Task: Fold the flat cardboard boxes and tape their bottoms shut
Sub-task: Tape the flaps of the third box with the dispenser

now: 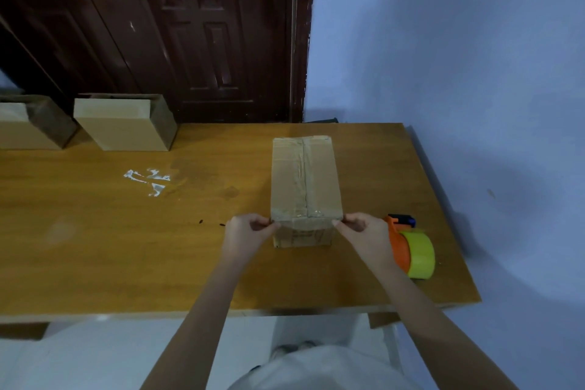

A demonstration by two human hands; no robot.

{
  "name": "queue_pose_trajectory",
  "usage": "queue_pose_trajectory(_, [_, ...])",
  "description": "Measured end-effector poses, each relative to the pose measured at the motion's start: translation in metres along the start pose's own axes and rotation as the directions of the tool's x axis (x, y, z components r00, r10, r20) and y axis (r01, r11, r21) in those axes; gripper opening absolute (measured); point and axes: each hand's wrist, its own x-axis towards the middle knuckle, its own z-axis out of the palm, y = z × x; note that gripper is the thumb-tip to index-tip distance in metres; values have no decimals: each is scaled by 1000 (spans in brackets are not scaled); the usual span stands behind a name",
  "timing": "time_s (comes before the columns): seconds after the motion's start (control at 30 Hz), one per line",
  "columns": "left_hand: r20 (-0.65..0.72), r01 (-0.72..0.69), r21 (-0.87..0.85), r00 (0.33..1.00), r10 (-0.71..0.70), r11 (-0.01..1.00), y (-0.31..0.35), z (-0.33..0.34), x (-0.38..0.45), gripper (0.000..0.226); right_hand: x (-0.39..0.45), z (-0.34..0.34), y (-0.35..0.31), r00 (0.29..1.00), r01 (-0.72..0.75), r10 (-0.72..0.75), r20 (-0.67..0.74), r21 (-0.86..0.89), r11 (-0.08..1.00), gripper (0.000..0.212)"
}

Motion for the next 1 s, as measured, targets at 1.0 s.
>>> queue_pose_trajectory(1.0, [174, -392, 331, 919, 353, 858, 4, -7, 16, 37, 35, -22, -2, 828, 540, -390, 402, -389, 746, 29])
